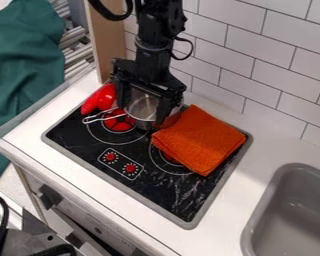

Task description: Move the orange cloth to the bottom of the stove

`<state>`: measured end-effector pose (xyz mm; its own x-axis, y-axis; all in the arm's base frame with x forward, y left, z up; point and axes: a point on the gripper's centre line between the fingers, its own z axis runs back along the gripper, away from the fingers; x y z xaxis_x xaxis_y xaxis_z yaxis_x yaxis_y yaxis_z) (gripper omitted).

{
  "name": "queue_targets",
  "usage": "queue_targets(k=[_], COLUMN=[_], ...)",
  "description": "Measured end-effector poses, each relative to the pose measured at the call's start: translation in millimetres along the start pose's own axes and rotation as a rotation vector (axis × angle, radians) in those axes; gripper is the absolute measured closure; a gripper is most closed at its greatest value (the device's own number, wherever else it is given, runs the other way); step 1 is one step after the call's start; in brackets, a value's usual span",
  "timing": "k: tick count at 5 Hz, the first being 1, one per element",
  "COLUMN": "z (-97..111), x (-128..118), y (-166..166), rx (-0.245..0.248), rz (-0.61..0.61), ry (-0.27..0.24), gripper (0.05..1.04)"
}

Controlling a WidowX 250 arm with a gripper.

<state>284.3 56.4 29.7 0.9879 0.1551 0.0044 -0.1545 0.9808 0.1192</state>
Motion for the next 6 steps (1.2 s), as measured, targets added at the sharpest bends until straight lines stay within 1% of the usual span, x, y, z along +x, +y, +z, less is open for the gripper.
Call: queue_targets(k=[1,2,3,4,5,6], z=[-9.7,-19.3,-22.9,-32.0,-36.9,-41.5], x=[-5.0,-6.2,-2.4,1.5,11.0,24.6], y=[-1.5,-18.9,-40.4,-63.0,-72.5,-75.2], rx=[0.001,0.011,0.006,-0.014,-0.046,-0.098], rz=[0.0,-0.031,-0.053,-0.08,-0.071,-0.033], ry=[0.036,0.076,0.078,0.092,0.082,0.048], gripper=[0.075,0.075,0.075,0.075,0.075,0.075])
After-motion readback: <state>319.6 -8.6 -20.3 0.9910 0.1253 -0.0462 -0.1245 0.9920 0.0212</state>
